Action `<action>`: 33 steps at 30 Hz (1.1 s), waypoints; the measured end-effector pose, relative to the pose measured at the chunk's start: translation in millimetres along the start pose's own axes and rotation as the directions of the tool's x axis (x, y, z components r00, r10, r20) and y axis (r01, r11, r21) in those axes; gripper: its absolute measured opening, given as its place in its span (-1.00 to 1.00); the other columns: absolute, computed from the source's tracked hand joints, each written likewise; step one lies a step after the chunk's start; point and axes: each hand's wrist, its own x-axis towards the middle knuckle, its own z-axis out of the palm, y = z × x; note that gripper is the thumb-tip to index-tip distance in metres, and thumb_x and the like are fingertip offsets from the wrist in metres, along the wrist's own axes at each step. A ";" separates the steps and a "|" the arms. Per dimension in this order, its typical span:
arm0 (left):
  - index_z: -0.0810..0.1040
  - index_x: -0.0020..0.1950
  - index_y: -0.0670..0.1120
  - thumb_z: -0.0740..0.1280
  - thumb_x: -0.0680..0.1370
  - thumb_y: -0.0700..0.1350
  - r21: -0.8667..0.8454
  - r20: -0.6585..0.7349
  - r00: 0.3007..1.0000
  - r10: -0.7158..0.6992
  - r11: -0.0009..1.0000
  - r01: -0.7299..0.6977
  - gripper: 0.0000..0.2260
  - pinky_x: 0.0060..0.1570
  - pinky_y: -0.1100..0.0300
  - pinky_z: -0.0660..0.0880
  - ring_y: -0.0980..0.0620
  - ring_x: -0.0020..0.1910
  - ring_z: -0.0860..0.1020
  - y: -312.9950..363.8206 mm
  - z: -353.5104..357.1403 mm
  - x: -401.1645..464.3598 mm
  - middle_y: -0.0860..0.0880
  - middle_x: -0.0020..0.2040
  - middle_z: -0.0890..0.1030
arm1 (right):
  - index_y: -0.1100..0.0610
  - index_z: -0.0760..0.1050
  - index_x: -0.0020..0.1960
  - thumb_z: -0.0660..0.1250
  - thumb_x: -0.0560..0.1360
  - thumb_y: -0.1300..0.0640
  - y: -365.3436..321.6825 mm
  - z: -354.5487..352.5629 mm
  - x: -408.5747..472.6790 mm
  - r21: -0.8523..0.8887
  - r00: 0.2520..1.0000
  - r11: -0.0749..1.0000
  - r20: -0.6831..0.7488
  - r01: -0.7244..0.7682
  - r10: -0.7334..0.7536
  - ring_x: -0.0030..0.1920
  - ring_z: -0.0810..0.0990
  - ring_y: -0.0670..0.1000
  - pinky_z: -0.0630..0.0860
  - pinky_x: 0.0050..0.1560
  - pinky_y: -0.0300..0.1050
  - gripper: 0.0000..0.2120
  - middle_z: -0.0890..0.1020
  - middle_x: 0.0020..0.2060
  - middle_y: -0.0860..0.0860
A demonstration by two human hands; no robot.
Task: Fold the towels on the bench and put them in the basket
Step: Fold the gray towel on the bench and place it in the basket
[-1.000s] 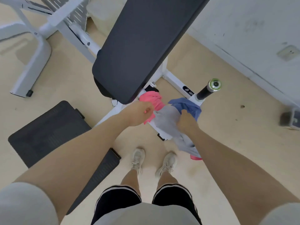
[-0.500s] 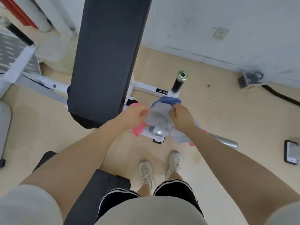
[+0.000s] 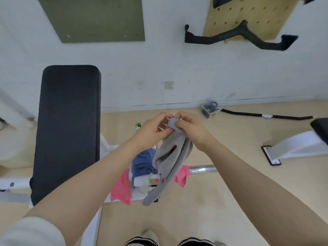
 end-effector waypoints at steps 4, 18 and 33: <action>0.43 0.09 0.19 0.34 0.44 -0.05 -0.114 0.081 0.996 0.045 0.993 -0.035 -0.73 0.06 0.04 0.51 -0.05 -0.02 0.58 48.8 46.0 24.6 -0.02 0.02 0.61 | 0.05 0.46 -0.24 0.25 0.42 0.25 -0.2 -70.9 -21.9 0.046 0.999 0.999 -0.052 0.014 -0.011 -0.23 0.47 0.03 0.39 -0.20 -0.12 -0.87 0.55 -0.30 0.04; 0.53 -0.05 -0.10 0.25 0.56 -0.10 0.055 0.176 0.962 0.207 0.974 -0.220 -0.89 -0.31 0.32 0.36 0.26 -0.32 0.43 206.5 339.2 133.7 0.03 -0.26 0.53 | 0.06 0.38 -0.23 0.25 0.51 0.29 67.1 -387.7 -146.8 -0.159 0.950 0.987 -0.308 -0.002 -0.048 -0.38 0.41 -0.22 0.33 -0.31 -0.41 -0.80 0.47 -0.31 -0.06; 0.49 -0.20 -0.24 0.20 0.43 0.10 0.138 0.664 0.748 0.014 0.980 -0.140 -0.61 -0.30 0.15 0.21 0.01 -0.35 0.27 334.6 579.8 358.5 -0.07 -0.33 0.31 | 0.18 0.52 -0.13 0.39 0.44 0.15 137.5 -687.0 -150.9 -0.519 0.835 0.819 -0.543 -0.244 -0.096 -0.20 0.41 -0.07 0.32 -0.24 -0.35 -0.90 0.42 -0.17 -0.07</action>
